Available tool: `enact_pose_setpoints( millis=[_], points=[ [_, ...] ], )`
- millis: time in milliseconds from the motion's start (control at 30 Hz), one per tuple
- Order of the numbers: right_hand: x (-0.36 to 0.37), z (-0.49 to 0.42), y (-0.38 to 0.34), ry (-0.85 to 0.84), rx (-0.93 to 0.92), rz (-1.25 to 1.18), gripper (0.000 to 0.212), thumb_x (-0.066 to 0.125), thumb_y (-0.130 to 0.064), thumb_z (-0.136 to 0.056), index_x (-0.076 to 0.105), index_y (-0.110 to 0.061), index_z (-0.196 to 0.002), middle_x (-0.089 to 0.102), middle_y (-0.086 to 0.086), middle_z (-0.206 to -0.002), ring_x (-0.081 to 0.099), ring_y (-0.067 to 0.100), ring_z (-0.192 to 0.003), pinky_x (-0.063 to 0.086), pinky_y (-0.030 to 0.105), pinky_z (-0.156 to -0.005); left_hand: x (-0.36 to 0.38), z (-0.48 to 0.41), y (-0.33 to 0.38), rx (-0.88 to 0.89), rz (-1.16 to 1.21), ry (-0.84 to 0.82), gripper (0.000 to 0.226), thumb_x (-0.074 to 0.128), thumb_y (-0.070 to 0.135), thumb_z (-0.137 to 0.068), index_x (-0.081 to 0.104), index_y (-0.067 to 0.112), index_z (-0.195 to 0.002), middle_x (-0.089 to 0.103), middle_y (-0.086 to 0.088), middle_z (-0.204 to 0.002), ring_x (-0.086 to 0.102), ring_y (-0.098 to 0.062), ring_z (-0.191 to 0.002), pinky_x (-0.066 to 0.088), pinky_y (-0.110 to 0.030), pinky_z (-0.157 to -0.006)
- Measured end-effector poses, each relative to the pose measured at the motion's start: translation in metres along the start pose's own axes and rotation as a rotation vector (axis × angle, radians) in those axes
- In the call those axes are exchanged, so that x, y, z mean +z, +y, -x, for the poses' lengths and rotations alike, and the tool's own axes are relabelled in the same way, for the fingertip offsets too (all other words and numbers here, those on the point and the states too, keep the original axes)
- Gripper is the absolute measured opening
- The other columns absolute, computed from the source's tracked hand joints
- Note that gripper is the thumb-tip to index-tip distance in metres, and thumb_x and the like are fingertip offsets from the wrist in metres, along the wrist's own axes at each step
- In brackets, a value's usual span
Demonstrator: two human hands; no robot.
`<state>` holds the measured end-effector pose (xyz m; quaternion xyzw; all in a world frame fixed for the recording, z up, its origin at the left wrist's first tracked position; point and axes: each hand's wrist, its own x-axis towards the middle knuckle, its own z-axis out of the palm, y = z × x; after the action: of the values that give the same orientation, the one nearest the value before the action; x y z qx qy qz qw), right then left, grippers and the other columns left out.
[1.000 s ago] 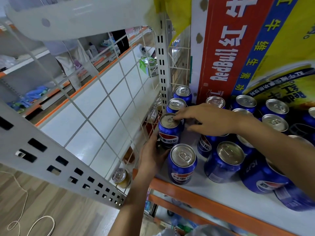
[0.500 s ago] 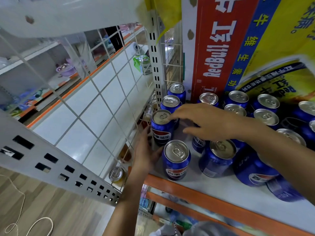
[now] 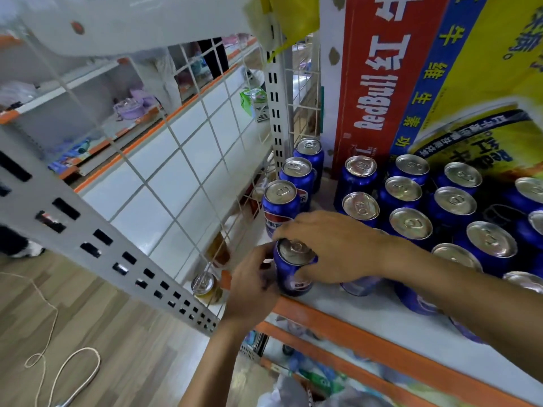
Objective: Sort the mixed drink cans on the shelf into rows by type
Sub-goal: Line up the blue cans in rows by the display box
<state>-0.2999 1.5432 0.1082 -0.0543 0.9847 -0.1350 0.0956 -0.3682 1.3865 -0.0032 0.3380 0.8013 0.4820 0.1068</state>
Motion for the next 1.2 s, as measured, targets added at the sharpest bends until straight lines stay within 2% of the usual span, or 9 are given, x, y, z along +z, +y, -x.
enact_pose_setpoints(
  millis=[100,167,267,467,767,833,1000,1100,1200],
  points=[
    [-0.003,-0.006,0.0,-0.009,-0.108,-0.065,0.057,0.068,-0.017,-0.071,0.052,-0.026,-0.125,0.057,-0.003,-0.117,0.05,0.016,-0.109,0.038,0.038,-0.093,-0.005,0.005,0.003,-0.023,-0.002,-0.092,0.065,0.058,0.009,-0.066,0.048,0.04,-0.121,0.057,0.015,-0.118,0.054,-0.003,-0.112,0.05,-0.025,-0.087],
    [-0.005,-0.01,-0.001,-0.005,-0.161,-0.103,0.059,0.066,-0.007,-0.067,0.055,-0.024,-0.123,0.058,-0.003,-0.115,0.05,0.013,-0.107,0.039,0.034,-0.091,-0.007,0.008,0.009,-0.071,0.046,-0.116,0.069,0.074,0.015,-0.068,0.041,0.055,-0.113,0.057,0.024,-0.112,0.056,0.004,-0.107,0.051,-0.019,-0.083],
    [-0.009,-0.018,-0.002,0.014,-0.201,-0.163,0.063,0.062,0.004,-0.067,0.056,-0.02,-0.125,0.055,-0.004,-0.123,0.047,0.01,-0.113,0.036,0.018,-0.087,-0.007,0.009,0.01,-0.127,0.023,0.009,0.064,0.085,0.027,-0.065,0.043,0.047,-0.109,0.055,0.028,-0.102,0.052,0.022,-0.094,0.046,-0.006,-0.075],
    [-0.017,-0.027,0.011,0.153,-0.129,-0.218,0.055,0.063,-0.006,-0.082,0.051,-0.023,-0.133,0.052,-0.004,-0.133,0.042,0.006,-0.121,0.027,0.008,-0.093,-0.01,0.0,0.002,-0.163,0.004,0.132,0.069,0.082,0.024,-0.07,0.048,0.022,-0.129,0.059,0.01,-0.119,0.058,-0.005,-0.108,0.047,-0.01,-0.081],
    [-0.041,-0.011,0.044,0.206,-0.006,-0.249,0.04,0.063,-0.015,-0.088,0.056,-0.027,-0.126,0.055,-0.014,-0.119,0.052,0.003,-0.102,0.041,0.013,-0.085,-0.012,-0.006,-0.001,-0.143,-0.048,0.133,0.077,0.08,0.024,-0.072,0.042,0.016,-0.138,0.051,0.017,-0.122,0.048,0.003,-0.112,0.034,0.006,-0.078],
    [-0.043,-0.009,0.049,0.209,0.025,-0.263,0.038,0.063,-0.016,-0.089,0.057,-0.028,-0.124,0.054,-0.014,-0.118,0.056,0.009,-0.102,0.047,0.027,-0.089,-0.013,-0.007,-0.005,-0.15,-0.053,0.118,0.08,0.081,0.033,-0.069,0.04,0.023,-0.138,0.051,0.019,-0.124,0.05,-0.001,-0.117,0.038,-0.001,-0.085],
    [-0.05,-0.008,0.062,0.283,0.082,-0.228,0.04,0.064,-0.017,-0.089,0.057,-0.028,-0.127,0.051,-0.019,-0.11,0.054,0.003,-0.1,0.045,0.022,-0.087,-0.016,-0.007,0.009,-0.049,-0.038,0.234,0.088,0.07,0.059,-0.064,0.032,0.033,-0.138,0.041,0.008,-0.141,0.043,-0.01,-0.129,0.045,-0.041,-0.102],
    [-0.051,-0.011,0.076,0.32,0.129,-0.166,0.037,0.064,-0.019,-0.088,0.059,-0.026,-0.124,0.062,-0.005,-0.11,0.057,0.01,-0.095,0.047,0.029,-0.086,-0.019,-0.013,0.03,0.066,-0.085,0.408,0.077,0.064,0.054,-0.071,0.033,0.031,-0.138,0.037,0.01,-0.138,0.043,-0.013,-0.129,0.046,-0.039,-0.101],
    [-0.055,-0.014,0.091,0.352,0.195,-0.044,0.037,0.065,-0.019,-0.087,0.06,-0.022,-0.124,0.059,0.003,-0.122,0.054,0.017,-0.108,0.038,0.024,-0.089,-0.02,-0.027,0.053,0.199,-0.152,0.472,0.061,0.06,0.044,-0.08,0.041,0.02,-0.133,0.045,-0.002,-0.133,0.047,-0.01,-0.119,0.041,-0.017,-0.098]
  ],
)
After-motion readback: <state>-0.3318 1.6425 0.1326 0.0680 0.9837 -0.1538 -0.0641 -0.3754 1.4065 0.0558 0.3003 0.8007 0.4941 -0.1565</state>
